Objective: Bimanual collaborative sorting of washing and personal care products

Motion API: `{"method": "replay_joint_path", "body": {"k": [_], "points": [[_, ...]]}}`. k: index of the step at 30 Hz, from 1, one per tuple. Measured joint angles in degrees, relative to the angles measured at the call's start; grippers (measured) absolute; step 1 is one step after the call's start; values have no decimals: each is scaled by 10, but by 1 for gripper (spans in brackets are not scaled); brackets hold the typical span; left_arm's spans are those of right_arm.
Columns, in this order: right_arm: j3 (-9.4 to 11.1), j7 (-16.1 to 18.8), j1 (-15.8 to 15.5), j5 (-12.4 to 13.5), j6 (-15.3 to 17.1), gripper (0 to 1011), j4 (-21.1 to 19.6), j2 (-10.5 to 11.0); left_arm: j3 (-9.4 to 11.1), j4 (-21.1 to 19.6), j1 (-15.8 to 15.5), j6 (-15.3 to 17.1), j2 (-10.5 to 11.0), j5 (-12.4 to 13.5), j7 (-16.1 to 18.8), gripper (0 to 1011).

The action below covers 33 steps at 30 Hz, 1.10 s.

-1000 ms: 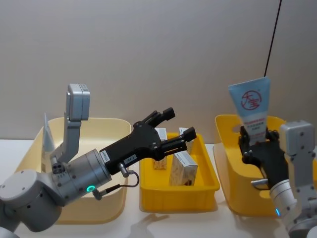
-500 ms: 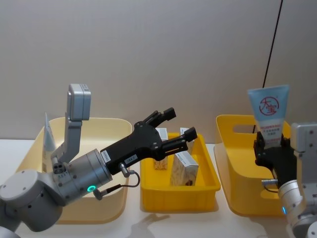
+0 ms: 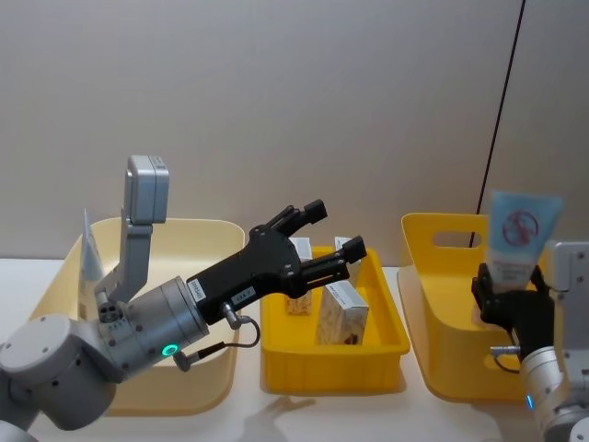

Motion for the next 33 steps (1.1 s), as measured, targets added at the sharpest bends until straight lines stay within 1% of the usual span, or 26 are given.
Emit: {"method": "replay_joint_path", "body": {"k": [1,4,6,7,8,13,27,33], "points": [[1,-1,-1,0,2,715,0,-1,0,0,0,0,0,0,0,1003],[2,-2,-1,0,4,770,0,-2,0,0,0,0,0,0,0,1003],[3,-3,-2,0,6,844,1,-3,0,0,0,0,0,0,0,1003],[3,-3,-2,0,6,857,1,-3,0,0,0,0,0,0,0,1003],[4,-4,-2,1,7,908,1,-4,0,0,0,0,0,0,0,1003],[5,-5,-3,1,10,1001,1,-5,0,0,0,0,0,0,0,1003],[6,-6,-4,1,12,1001,2,-7,0,0,0,0,0,0,0,1003],[8,-5,-5,1,1,1001,1,-7,0,0,0,0,0,0,0,1003]]}}
